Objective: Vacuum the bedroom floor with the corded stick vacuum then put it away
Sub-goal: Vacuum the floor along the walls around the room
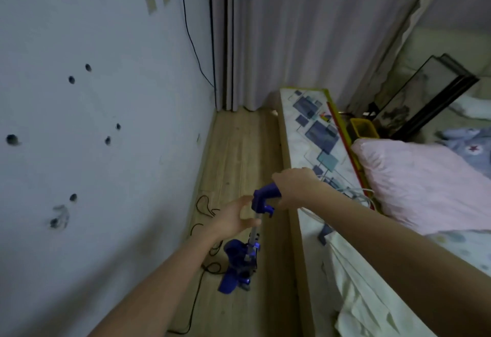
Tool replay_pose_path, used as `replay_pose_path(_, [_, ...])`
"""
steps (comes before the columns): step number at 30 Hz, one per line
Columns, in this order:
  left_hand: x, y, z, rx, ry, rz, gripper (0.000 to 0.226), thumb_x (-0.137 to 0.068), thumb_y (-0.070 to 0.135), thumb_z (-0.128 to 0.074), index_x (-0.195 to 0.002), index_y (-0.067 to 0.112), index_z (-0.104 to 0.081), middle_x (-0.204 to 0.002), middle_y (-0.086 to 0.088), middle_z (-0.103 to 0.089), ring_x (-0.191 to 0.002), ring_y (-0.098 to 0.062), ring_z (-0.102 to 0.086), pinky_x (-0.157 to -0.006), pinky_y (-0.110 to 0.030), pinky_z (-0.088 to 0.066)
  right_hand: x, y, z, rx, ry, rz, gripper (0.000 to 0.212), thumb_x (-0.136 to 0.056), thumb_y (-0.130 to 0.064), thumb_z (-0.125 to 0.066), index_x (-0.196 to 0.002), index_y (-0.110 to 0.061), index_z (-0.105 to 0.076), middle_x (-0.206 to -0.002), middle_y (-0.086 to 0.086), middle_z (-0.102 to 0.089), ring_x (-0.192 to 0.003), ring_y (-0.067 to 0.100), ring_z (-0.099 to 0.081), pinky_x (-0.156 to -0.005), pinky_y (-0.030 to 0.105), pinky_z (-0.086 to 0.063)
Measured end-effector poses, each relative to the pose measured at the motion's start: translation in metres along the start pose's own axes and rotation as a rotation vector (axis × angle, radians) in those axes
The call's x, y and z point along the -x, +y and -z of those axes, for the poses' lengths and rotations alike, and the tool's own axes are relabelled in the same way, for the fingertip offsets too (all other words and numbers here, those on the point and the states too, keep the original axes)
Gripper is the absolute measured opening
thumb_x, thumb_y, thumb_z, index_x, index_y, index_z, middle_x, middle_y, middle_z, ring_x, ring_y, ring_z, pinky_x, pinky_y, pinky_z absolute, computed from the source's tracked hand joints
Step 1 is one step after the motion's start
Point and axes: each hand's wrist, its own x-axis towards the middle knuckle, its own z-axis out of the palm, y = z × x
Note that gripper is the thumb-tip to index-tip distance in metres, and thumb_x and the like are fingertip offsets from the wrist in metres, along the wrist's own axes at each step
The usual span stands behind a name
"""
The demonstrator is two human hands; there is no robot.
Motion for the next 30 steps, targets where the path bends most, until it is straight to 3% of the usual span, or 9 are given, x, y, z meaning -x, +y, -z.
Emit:
replay_pose_path(3, [-0.011, 0.022, -0.019, 0.031, 0.023, 0.003, 0.069, -0.087, 0.031, -0.069, -0.146, 0.025, -0.034, -0.137, 0.006, -0.049, -0.130, -0.014, -0.044, -0.097, -0.023, -0.034, 0.003, 0.015, -0.005, 0.031, 0.018, -0.032, 0.012, -0.093, -0.022, -0.057, -0.101, -0.014, -0.057, -0.078, 0.000, -0.053, -0.070, 0.018, -0.055, -0.060, 0.029, -0.041])
replay_pose_path(6, [-0.031, 0.034, -0.034, -0.049, 0.214, 0.081, 0.075, -0.082, 0.034, -0.074, -0.146, 0.024, -0.036, -0.141, 0.004, -0.044, -0.126, -0.014, -0.047, -0.100, -0.028, -0.042, 0.002, 0.033, -0.015, 0.060, -0.004, -0.046, 0.012, -0.092, -0.019, -0.057, -0.083, -0.013, -0.053, -0.067, -0.001, -0.046, -0.055, 0.014, -0.045, -0.054, 0.028, -0.038])
replay_pose_path(8, [-0.044, 0.039, -0.041, -0.094, 0.280, 0.085, 0.069, -0.079, 0.036, -0.076, -0.140, 0.024, -0.045, -0.141, 0.006, -0.041, -0.125, -0.013, -0.047, -0.102, -0.029, -0.042, 0.002, 0.047, -0.026, 0.075, -0.065, -0.040, 0.008, -0.088, -0.018, -0.061, -0.088, -0.012, -0.056, -0.068, -0.001, -0.049, -0.058, 0.014, -0.048, -0.059, 0.028, -0.040])
replay_pose_path(10, [-0.058, 0.047, -0.053, -0.124, 0.181, 0.014, 0.061, -0.080, 0.035, -0.076, -0.135, 0.024, -0.051, -0.132, 0.010, -0.046, -0.115, -0.006, -0.050, -0.092, -0.016, -0.040, 0.002, 0.059, -0.040, 0.108, -0.087, -0.029, 0.010, -0.090, -0.015, -0.059, -0.099, -0.012, -0.061, -0.075, 0.000, -0.053, -0.072, 0.018, -0.057, -0.066, 0.030, -0.041])
replay_pose_path(12, [-0.070, 0.058, -0.071, -0.092, 0.076, -0.006, 0.043, -0.080, 0.028, -0.076, -0.119, 0.029, -0.057, -0.113, 0.014, -0.056, -0.100, -0.003, -0.055, -0.080, -0.011, -0.042, 0.001, 0.070, -0.049, 0.112, -0.078, -0.020, 0.017, -0.093, -0.013, -0.054, -0.108, -0.010, -0.062, -0.090, 0.003, -0.060, -0.087, 0.021, -0.061, -0.068, 0.030, -0.041])
replay_pose_path(15, [-0.091, 0.071, -0.102, -0.052, 0.110, 0.017, 0.014, -0.083, 0.023, -0.070, -0.085, 0.031, -0.059, -0.084, 0.005, -0.068, -0.080, -0.011, -0.065, -0.073, -0.023, -0.052, 0.000, 0.086, -0.059, 0.116, -0.045, 0.024, 0.018, -0.093, -0.012, -0.053, -0.109, -0.010, -0.061, -0.089, 0.005, -0.057, -0.080, 0.020, -0.057, -0.067, 0.029, -0.041])
replay_pose_path(19, [-0.099, 0.085, -0.119, -0.191, 0.174, 0.017, 0.022, -0.086, 0.023, -0.062, -0.067, 0.030, -0.053, -0.063, 0.006, -0.062, -0.059, -0.005, -0.057, -0.055, -0.015, -0.038, 0.007, 0.105, -0.069, 0.094, -0.024, 0.028, 0.019, -0.092, -0.014, -0.055, -0.110, -0.011, -0.061, -0.086, 0.003, -0.055, -0.073, 0.018, -0.052, -0.064, 0.029, -0.041])
replay_pose_path(26, [-0.062, 0.100, -0.135, -0.354, 0.190, 0.050, 0.024, -0.087, 0.021, -0.060, -0.067, 0.030, -0.051, -0.060, 0.009, -0.058, -0.053, -0.001, -0.052, -0.048, -0.014, -0.035, 0.048, 0.105, -0.068, 0.118, -0.004, 0.097, 0.019, -0.092, -0.018, -0.056, -0.110, -0.012, -0.061, -0.082, 0.002, -0.052, -0.078, 0.019, -0.056, -0.067, 0.029, -0.041])
replay_pose_path(30, [-0.023, 0.114, -0.135, -0.332, 0.240, 0.052, 0.008, -0.085, 0.020, -0.061, -0.078, 0.022, -0.063, -0.067, 0.002, -0.067, -0.059, -0.010, -0.064, -0.056, -0.025, -0.055, 0.084, 0.096, -0.055, 0.164, 0.040, 0.100, 0.015, -0.087, -0.016, -0.061, -0.102, -0.013, -0.059, -0.069, 0.000, -0.046, -0.070, 0.016, -0.054, -0.064, 0.028, -0.043])
